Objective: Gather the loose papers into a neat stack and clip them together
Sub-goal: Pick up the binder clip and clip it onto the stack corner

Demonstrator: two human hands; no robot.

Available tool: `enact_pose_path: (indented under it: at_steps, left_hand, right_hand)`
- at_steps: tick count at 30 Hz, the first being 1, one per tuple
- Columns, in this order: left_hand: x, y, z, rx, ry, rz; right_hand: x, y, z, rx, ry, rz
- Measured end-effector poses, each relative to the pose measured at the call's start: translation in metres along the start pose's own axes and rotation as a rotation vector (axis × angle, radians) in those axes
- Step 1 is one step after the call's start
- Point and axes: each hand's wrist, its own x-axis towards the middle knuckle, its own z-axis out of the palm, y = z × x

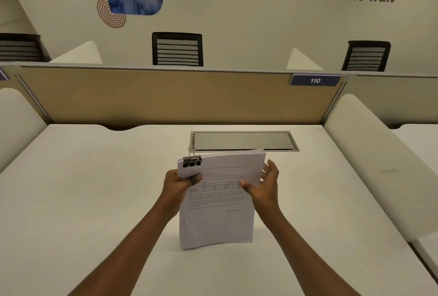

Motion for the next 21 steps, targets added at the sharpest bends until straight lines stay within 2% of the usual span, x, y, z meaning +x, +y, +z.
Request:
enact_pose_path:
  at_steps: [2,4,15,18,21]
  left_hand:
    - [0.002,-0.002,-0.001,0.004,-0.016,-0.003]
    - [0.004,-0.002,-0.003,-0.005,-0.029,-0.014]
    - [0.019,-0.029,-0.010,0.138,0.056,-0.049]
    - [0.022,-0.048,-0.010,0.173,0.026,-0.113]
    - [0.029,-0.058,0.009,0.276,-0.024,-0.102]
  right_hand:
    - [-0.002,0.016,-0.003,0.138,-0.075,0.116]
    - [-0.003,0.023,-0.003,0.162,-0.096,0.149]
    - [0.004,0.026,0.001,0.189,0.053,0.241]
    - [0.011,0.026,-0.011,0.154,0.079,0.250]
    - [0.025,0.022,-0.031,0.075,0.126,0.253]
